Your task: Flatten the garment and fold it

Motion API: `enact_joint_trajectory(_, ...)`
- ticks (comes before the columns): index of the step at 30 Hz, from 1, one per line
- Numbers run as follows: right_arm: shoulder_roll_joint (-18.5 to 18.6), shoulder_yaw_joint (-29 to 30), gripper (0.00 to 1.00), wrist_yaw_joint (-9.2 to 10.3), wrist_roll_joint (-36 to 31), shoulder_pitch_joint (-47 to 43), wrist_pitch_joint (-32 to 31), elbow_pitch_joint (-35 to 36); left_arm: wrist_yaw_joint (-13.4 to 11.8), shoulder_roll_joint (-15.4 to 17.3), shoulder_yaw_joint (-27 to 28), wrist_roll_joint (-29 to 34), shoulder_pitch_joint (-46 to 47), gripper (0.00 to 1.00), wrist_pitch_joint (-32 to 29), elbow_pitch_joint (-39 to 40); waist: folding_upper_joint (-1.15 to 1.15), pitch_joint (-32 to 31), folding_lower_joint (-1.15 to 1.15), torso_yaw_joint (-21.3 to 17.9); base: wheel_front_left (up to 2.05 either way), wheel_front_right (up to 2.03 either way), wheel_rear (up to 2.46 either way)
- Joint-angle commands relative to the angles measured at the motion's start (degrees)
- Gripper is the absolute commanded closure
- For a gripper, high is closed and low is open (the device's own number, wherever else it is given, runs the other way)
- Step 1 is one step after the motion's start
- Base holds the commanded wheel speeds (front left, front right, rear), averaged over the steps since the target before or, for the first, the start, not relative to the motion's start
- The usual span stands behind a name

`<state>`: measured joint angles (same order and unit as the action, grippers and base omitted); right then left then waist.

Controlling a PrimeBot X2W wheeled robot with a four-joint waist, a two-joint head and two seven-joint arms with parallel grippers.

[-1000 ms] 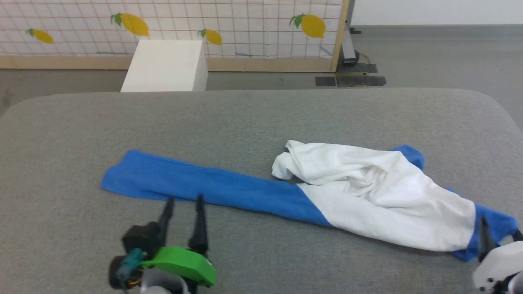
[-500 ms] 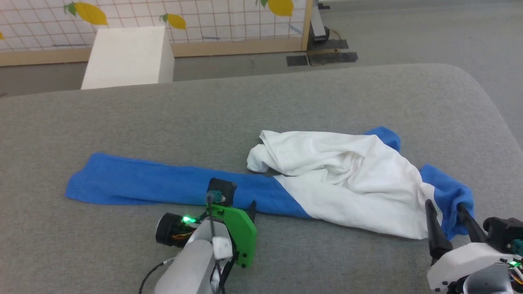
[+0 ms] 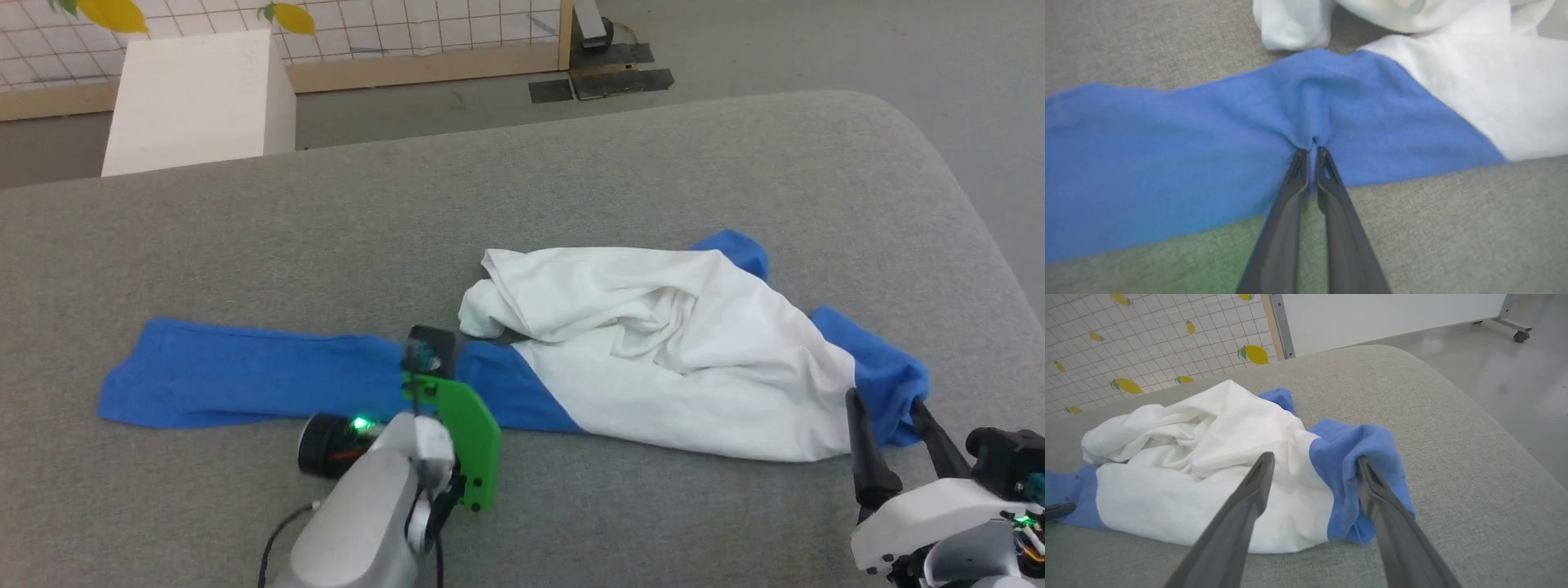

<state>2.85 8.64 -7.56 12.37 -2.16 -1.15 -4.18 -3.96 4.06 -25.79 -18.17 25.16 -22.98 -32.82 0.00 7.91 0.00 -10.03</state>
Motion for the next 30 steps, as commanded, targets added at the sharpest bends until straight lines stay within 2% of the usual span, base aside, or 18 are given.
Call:
enact_joint_trajectory(1, 0.0, 0.3, 0.00, 0.08, 0.3, 0.6, 0.4, 0.4, -1.3, 1.2, 1.3, -1.4, -3.7, 1.00, 1.4, 0.2, 0.00, -1.0, 0.00, 1.4, 0.00, 0.00, 0.00)
enact_joint_trajectory(4, 0.0, 0.9, 0.00, 0.08, 0.2, 0.3, 0.2, 0.8, -4.5, 2.7, 5.9, -3.8, -7.7, 1.00, 5.9, 4.6, 0.00, -2.1, 0.00, 3.3, 0.00, 0.00, 0.00)
enact_joint_trajectory(8, 0.0, 1.3, 0.00, 0.08, 0.3, -0.5, -0.6, 0.9, -8.5, 5.7, 11.9, -6.4, -14.3, 1.00, 9.0, 11.1, 0.00, -3.3, 0.00, 6.1, 0.00, 0.00, 0.00)
enact_joint_trajectory(14, 0.0, 0.8, 0.00, 0.08, 0.5, -1.6, -2.0, 0.9, -12.8, 9.9, 18.2, -8.4, -23.5, 1.00, 9.7, 21.0, 0.00, -4.3, 0.00, 10.6, 0.00, 0.00, 0.00)
enact_joint_trajectory(17, 0.0, 0.3, 0.00, 0.08, 0.4, -1.8, -2.6, 0.9, -14.3, 10.6, 20.0, -9.0, -26.3, 1.00, 9.8, 23.1, 0.00, -4.6, 0.00, 12.5, 0.00, 0.00, 0.00)
enact_joint_trajectory(18, 0.0, 0.1, 0.00, 0.08, 0.2, -1.8, -2.9, 1.0, -14.5, 10.6, 20.4, -9.1, -26.9, 0.73, 10.4, 23.8, 0.00, -4.7, 0.00, 13.2, 0.00, 0.00, 0.00)
enact_joint_trajectory(19, 0.0, -0.1, 0.00, 0.08, 0.1, -1.8, -2.9, 1.1, -14.3, 10.4, 20.6, -9.3, -27.1, 0.41, 11.2, 24.5, 0.00, -4.7, 0.00, 13.7, 0.00, 0.00, 0.00)
enact_joint_trajectory(20, 0.0, -0.4, 0.00, 0.08, -0.3, -1.6, -2.9, 1.3, -13.7, 9.9, 20.7, -9.8, -27.3, 0.00, 12.5, 25.1, 0.00, -4.8, 0.00, 14.4, 0.00, 0.00, 0.00)
enact_joint_trajectory(23, 0.0, -2.8, 0.00, 0.08, -1.6, -0.7, -2.9, 2.0, -11.1, 8.5, 20.5, -10.5, -27.1, 0.00, 17.9, 25.9, 0.00, -4.7, 0.00, 15.9, 0.00, 0.00, 0.00)
enact_joint_trajectory(28, 0.0, -8.6, 0.00, 0.08, -5.0, 3.7, -3.6, 2.4, -7.3, 6.1, 19.9, -9.0, -25.5, 0.00, 32.3, 25.6, 0.00, -4.2, 0.00, 18.8, 0.00, 0.00, 0.00)
enact_joint_trajectory(30, 0.3, -11.3, 0.00, 0.08, -6.0, 6.4, -4.2, 1.5, -6.2, 5.3, 19.5, -8.0, -24.6, 0.00, 35.9, 25.0, 0.00, -3.6, 0.00, 19.8, 0.00, 0.00, 0.00)
